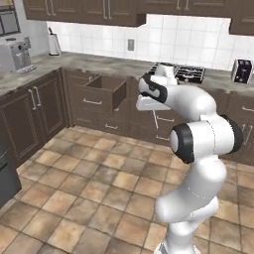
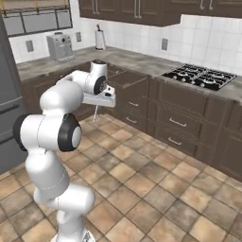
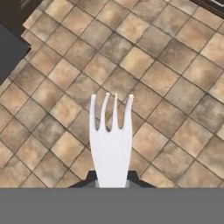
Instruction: Pick up the metallic utensils from the counter and place them in the open drawer. Make sure not to pick up any wooden utensils.
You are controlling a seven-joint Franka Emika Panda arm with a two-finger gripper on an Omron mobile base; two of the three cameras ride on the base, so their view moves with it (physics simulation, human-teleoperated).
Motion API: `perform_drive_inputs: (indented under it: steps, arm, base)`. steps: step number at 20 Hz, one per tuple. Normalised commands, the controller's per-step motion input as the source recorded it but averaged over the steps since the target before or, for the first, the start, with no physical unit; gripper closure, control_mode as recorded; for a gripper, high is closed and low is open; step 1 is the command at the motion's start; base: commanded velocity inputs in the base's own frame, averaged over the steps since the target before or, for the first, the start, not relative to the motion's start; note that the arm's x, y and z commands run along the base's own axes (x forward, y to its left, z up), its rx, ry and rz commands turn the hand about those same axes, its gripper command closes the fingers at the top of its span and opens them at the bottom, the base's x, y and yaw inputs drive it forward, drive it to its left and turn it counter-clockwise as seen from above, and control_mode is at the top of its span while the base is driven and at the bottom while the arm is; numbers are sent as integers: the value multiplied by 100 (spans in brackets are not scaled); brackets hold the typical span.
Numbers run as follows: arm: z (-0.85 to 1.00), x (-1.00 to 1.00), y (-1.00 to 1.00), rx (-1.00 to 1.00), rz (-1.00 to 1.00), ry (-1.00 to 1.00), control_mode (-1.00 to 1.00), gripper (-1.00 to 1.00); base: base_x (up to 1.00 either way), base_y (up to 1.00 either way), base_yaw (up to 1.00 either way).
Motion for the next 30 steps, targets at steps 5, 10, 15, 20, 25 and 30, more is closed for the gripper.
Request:
perform_drive_inputs:
  steps: [5, 10, 15, 20, 25, 30]
  arm:
    - [0, 0, 0, 0, 0, 0, 100, 100]
    - [0, 0, 0, 0, 0, 0, 100, 100]
    - [0, 0, 0, 0, 0, 0, 100, 100]
    - [0, 0, 0, 0, 0, 0, 100, 100]
    - [0, 0, 0, 0, 0, 0, 100, 100]
    - [0, 0, 0, 0, 0, 0, 100, 100]
  base:
    - [100, -40, 34]
    - [100, -45, 35]
    - [100, -49, 39]
    - [100, -58, 37]
    - [100, -58, 35]
    - [100, -45, 32]
